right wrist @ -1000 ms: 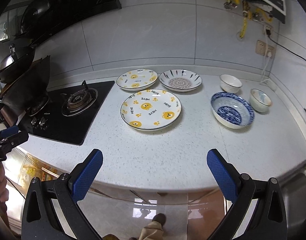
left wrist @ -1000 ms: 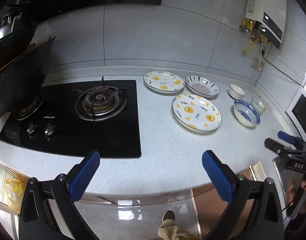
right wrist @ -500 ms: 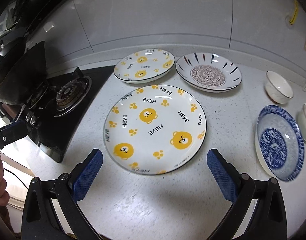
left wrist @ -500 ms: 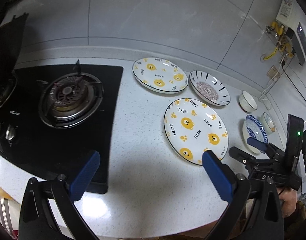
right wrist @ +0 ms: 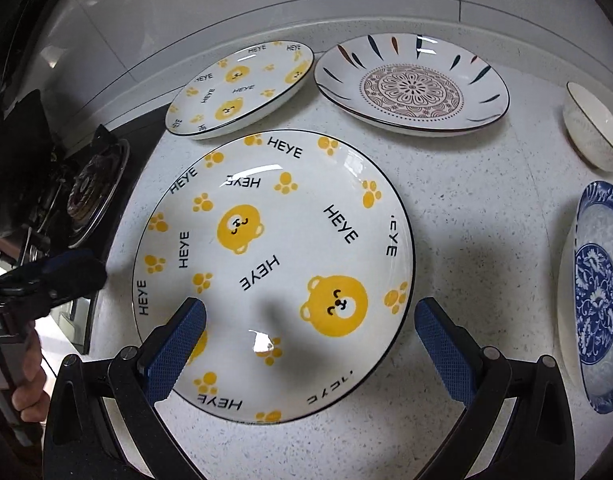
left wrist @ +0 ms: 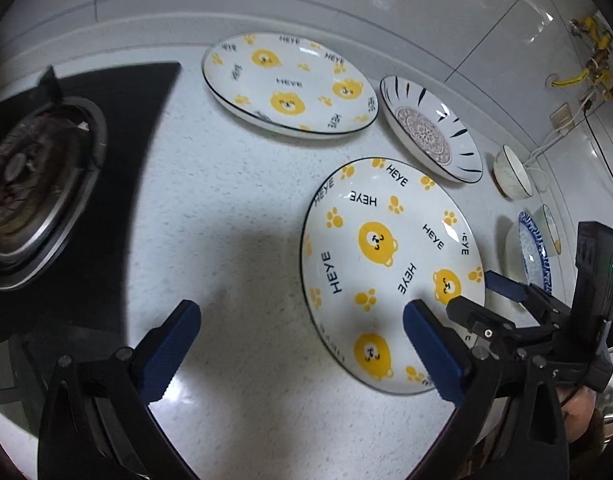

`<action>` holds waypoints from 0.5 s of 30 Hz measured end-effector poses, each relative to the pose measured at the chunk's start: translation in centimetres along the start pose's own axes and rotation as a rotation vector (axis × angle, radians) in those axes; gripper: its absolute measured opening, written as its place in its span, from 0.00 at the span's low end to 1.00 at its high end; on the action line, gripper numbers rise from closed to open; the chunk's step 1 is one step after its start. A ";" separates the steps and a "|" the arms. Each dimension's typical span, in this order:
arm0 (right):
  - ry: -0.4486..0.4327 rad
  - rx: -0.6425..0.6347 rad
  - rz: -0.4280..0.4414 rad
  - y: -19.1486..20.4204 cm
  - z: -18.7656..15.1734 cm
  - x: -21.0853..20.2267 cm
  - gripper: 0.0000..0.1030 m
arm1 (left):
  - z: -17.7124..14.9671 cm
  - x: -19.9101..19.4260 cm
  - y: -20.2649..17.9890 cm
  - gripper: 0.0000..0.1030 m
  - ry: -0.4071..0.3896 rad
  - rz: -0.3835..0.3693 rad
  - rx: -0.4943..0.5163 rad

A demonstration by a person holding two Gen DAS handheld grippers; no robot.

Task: Organize plates and bowls
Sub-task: 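Move both tools toward the rim of the large yellow-bear plate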

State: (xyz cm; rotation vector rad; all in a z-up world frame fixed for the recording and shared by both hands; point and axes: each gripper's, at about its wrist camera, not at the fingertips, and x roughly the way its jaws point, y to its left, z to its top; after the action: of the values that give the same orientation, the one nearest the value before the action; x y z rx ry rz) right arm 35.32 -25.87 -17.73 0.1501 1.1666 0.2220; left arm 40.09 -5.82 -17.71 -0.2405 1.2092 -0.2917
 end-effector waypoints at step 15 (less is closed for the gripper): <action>0.079 0.062 0.106 -1.8 1.3 2.1 0.78 | 3.0 5.0 0.7 0.96 0.120 -0.179 -0.099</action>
State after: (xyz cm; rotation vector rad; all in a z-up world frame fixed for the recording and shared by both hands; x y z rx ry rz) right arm 37.47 -27.13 -19.48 0.2602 1.2462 0.2878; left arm 44.61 -6.85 -21.32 -0.4235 1.3250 -0.4066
